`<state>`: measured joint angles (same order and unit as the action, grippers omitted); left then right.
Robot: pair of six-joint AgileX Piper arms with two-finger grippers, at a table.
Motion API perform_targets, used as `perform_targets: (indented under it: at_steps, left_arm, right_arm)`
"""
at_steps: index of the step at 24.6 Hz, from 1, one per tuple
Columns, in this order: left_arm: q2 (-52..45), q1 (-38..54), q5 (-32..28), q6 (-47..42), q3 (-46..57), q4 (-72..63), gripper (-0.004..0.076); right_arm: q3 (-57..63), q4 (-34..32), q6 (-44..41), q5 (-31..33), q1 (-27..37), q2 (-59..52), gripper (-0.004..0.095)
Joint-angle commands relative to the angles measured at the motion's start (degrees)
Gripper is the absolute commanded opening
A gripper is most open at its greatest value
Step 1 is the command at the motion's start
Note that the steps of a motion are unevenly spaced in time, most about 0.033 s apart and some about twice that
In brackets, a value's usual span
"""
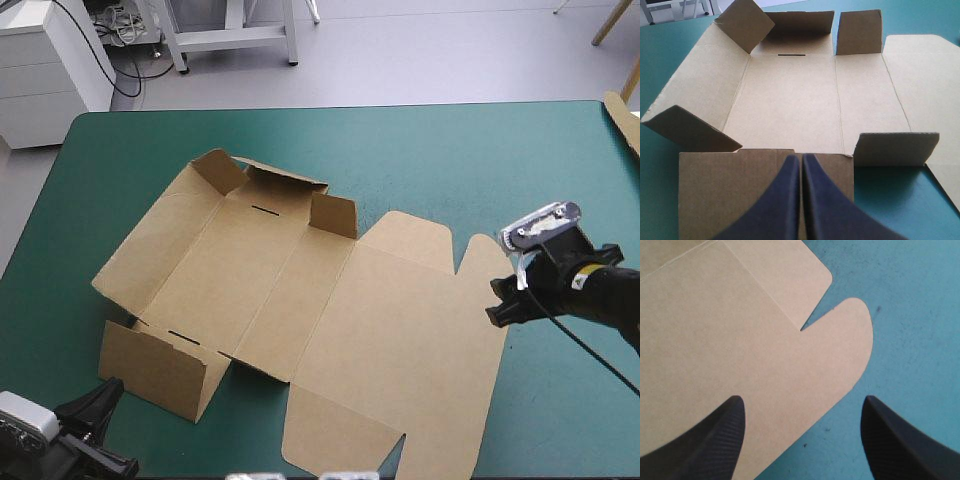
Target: Fold the box
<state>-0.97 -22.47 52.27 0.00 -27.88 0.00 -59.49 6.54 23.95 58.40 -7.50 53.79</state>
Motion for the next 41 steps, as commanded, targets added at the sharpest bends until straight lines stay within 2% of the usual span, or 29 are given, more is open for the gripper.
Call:
perform_targets:
  at_steps: [1, 7, 11, 19, 22, 28, 33, 41]
  left_arm:
    - [-0.2, 0.0, -4.1, -0.4, -1.2, 0.0, -0.0008]
    - [-0.2, 0.0, -4.1, -0.4, -1.2, 0.0, -0.0008]
    - [-0.2, 0.0, -4.1, -0.4, -1.2, 0.0, -0.0008]
    - [-0.2, 0.0, -4.1, -0.4, -1.2, 0.0, -0.0008]
    - [-0.2, 0.0, -4.2, -0.4, -1.2, 0.0, -0.0008]
    - [-0.2, 0.0, -4.2, -0.4, -1.2, 0.0, -0.0008]
    - [-0.2, 0.0, -4.2, -0.4, -1.2, 0.0, -0.0008]
    - [-0.2, 0.0, -4.2, -0.4, -1.2, 0.0, -0.0008]
  right_arm:
    - [-6.1, 1.9, 2.1, -2.6, -0.1, 4.0, 0.0605]
    - [-12.6, 2.2, 2.2, -2.6, -0.1, 11.6, 0.0605]
    - [-17.2, 5.0, 4.8, -1.0, -0.1, 16.9, 0.0605]
    - [-35.0, 6.3, 5.1, 8.1, -0.1, 33.2, 0.0605]
    - [-39.7, 7.5, 4.9, 8.6, -0.2, 37.1, 0.0605]
    - [-44.7, 4.8, 4.9, 8.6, -5.7, 43.3, 0.0605]
    - [-50.5, -1.0, 3.7, 8.6, -13.2, 49.8, 0.0605]
    - [-58.9, -1.0, 3.6, 8.6, -16.9, 56.4, 0.0605]
